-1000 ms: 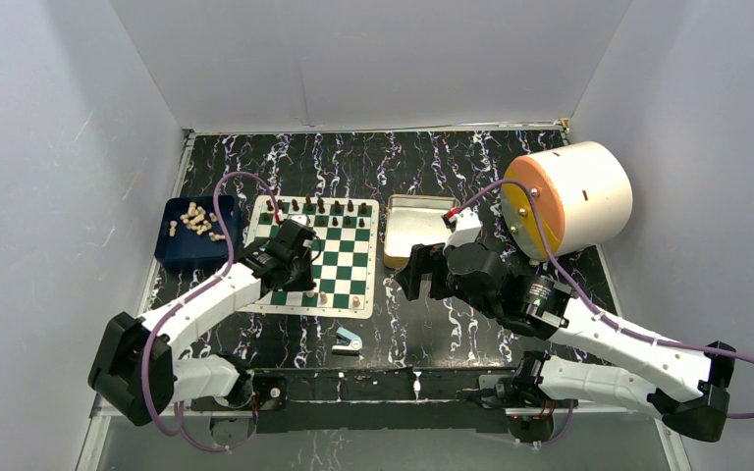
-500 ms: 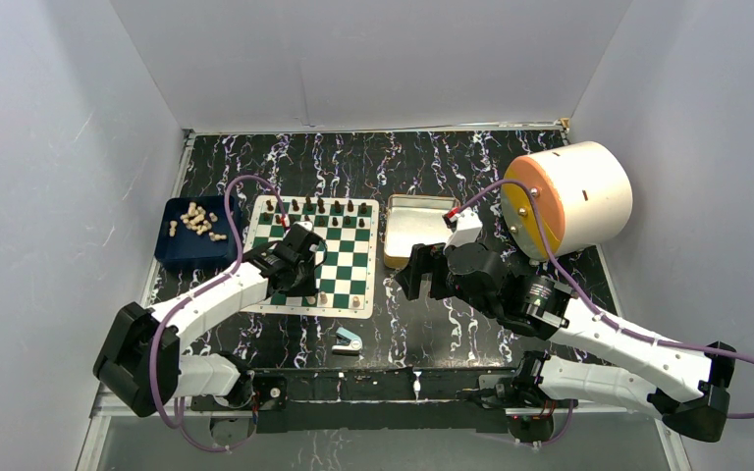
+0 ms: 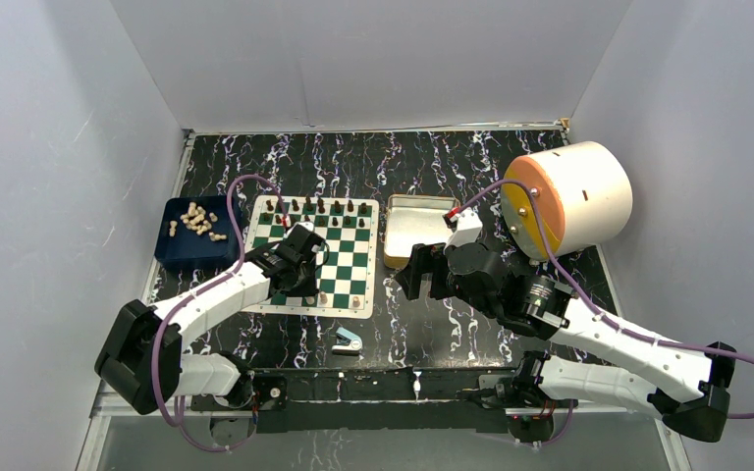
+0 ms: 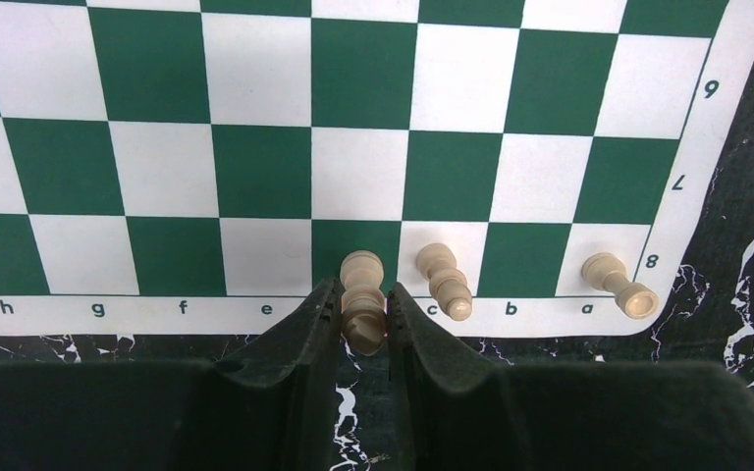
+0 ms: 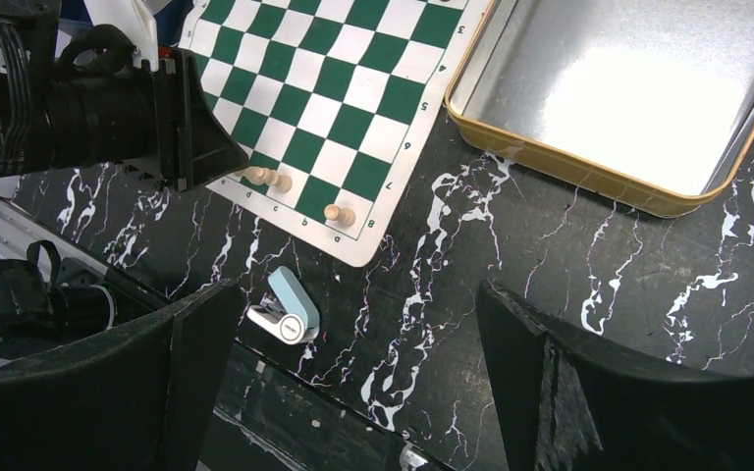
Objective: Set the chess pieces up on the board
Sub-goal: Place the chess piece on the chessboard, then pick up the chess piece from the storage box.
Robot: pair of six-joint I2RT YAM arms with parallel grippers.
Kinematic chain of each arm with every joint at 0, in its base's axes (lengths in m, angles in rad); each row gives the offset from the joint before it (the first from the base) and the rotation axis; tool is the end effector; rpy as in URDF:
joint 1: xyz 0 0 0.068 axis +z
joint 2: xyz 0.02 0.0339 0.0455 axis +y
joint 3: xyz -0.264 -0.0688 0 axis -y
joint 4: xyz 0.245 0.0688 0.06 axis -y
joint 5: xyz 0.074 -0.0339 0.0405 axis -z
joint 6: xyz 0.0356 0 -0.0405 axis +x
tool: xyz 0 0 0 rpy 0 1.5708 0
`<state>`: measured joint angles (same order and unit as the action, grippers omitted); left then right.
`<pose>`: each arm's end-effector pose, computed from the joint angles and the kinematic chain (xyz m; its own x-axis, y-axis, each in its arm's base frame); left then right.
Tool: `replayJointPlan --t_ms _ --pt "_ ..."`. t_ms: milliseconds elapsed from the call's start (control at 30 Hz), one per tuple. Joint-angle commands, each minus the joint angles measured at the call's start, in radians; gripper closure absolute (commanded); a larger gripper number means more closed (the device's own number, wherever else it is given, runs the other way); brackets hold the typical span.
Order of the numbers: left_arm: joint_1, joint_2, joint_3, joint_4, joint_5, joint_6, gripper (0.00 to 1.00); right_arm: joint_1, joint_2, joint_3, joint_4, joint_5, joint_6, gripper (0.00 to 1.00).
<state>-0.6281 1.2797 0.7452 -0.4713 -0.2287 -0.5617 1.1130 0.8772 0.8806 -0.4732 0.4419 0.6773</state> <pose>0.2020 -0.1367 0.2014 -0.8309 -0.0377 -0.5551 0.0373 0.9917 -0.1231 0.0979 0.1643 0.3293 -0.5585 0.1483 -0.8162 -0.3752 0.8324 0.4079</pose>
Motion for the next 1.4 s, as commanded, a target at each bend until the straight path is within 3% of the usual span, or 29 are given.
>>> replayJointPlan --t_ms 0,267,367,533,767,1000,1133,1233,1367 --pt "-0.008 0.006 0.009 -0.019 -0.024 -0.007 0.79 -0.002 -0.023 0.018 0.020 0.015 0.006 0.01" --pt "-0.009 -0.015 0.074 -0.048 -0.015 -0.016 0.69 -0.002 -0.025 0.009 0.018 0.002 0.018 0.01" --pt "-0.008 -0.011 0.114 -0.079 -0.025 -0.014 0.57 -0.002 -0.027 0.009 0.018 0.001 0.018 0.01" --pt "-0.008 0.007 0.201 -0.110 -0.031 -0.007 0.56 -0.002 -0.019 -0.007 0.033 -0.011 0.019 0.01" --pt "0.024 0.114 0.442 -0.201 -0.153 0.053 0.52 -0.002 -0.002 -0.060 0.075 -0.046 0.054 0.01" --pt "0.233 0.198 0.596 -0.213 -0.056 0.095 0.52 -0.002 0.000 -0.056 0.091 -0.062 0.026 0.01" --pt "0.365 0.253 0.689 -0.217 -0.074 0.135 0.54 -0.002 0.003 -0.031 0.097 -0.072 -0.007 0.01" --pt "0.472 0.302 0.749 -0.215 -0.083 0.144 0.66 -0.002 0.006 -0.020 0.097 -0.085 -0.018 0.01" --pt "0.579 0.340 0.769 -0.178 -0.078 0.147 0.67 -0.002 0.023 -0.006 0.096 -0.108 -0.037 0.01"
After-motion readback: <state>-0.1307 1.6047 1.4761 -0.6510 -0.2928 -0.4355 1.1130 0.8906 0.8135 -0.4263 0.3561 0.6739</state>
